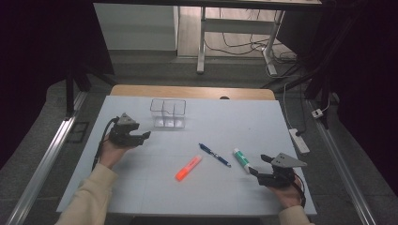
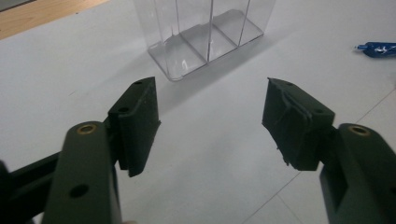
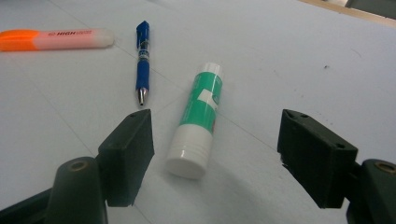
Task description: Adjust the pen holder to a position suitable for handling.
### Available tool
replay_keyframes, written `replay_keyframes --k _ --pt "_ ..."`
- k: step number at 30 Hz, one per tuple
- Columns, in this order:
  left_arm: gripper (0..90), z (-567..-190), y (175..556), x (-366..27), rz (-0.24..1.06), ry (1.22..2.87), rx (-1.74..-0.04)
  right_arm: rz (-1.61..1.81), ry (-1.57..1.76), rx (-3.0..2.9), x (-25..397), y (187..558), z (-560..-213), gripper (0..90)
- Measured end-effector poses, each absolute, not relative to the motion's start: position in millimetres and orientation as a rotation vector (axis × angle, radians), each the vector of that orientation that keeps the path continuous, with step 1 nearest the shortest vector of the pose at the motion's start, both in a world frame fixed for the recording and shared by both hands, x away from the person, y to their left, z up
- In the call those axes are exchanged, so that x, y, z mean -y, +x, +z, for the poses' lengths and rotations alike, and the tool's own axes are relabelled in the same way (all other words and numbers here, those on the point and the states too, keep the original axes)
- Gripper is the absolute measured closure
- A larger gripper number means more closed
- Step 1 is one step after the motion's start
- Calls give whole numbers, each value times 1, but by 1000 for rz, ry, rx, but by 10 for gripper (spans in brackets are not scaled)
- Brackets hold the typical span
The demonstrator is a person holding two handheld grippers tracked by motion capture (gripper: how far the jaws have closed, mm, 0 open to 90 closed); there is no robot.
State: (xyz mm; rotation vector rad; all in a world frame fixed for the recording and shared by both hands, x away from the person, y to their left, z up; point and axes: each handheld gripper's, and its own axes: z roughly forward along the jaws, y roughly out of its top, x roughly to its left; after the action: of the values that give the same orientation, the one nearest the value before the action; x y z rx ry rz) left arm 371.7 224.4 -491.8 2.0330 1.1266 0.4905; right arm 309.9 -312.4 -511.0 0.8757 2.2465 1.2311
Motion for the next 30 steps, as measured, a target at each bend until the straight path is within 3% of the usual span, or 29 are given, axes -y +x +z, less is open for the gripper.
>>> replay_keyframes --k 9,23,30 --pt "487 -485 394 -224 509 2041 -1158 1256 879 -2229 314 306 -508 266" --pt "876 -487 415 -231 545 2013 -1209 1254 879 -2238 311 306 -509 268" --pt "886 -493 429 -229 516 2037 -1222 1255 879 -2236 311 306 -509 268"
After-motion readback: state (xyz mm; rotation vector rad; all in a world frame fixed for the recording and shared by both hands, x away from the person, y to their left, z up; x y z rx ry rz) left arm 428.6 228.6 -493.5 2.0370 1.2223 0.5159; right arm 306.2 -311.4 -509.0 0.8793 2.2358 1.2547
